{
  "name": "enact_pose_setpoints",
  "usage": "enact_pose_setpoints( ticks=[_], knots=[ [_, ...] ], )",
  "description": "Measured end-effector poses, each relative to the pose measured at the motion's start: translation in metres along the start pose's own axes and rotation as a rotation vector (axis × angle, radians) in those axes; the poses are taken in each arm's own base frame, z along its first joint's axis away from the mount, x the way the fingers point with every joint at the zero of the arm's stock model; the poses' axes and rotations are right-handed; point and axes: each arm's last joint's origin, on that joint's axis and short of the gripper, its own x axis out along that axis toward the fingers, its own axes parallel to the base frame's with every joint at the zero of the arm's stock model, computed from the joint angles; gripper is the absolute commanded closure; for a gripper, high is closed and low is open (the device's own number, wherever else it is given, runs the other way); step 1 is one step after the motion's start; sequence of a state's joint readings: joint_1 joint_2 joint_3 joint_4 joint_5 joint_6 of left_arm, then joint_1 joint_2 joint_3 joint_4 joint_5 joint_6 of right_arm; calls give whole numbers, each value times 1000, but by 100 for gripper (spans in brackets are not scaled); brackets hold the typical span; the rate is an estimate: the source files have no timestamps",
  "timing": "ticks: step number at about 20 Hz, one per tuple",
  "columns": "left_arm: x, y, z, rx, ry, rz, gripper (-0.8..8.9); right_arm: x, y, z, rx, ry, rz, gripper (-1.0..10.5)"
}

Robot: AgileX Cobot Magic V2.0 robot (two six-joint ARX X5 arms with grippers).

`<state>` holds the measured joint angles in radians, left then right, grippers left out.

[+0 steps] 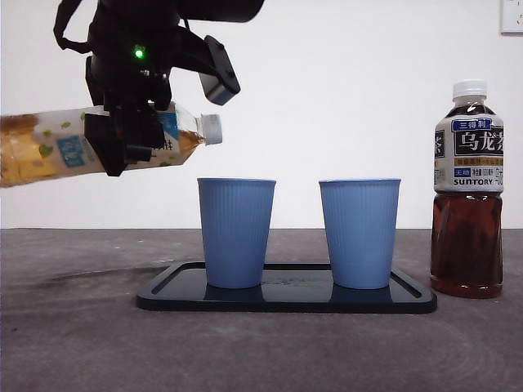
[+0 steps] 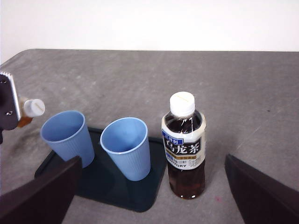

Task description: Pour the drink into the cup

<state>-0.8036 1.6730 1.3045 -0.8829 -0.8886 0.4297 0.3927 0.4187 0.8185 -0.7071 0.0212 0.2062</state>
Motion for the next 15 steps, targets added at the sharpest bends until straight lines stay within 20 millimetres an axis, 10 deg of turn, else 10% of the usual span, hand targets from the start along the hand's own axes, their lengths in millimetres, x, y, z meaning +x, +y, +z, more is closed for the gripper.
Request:
enact_pose_setpoints(
  ticks=[15],
  knots=[
    [9,-10,8,123,59,74,695,0,0,-1,0,12,1,458]
  ],
)
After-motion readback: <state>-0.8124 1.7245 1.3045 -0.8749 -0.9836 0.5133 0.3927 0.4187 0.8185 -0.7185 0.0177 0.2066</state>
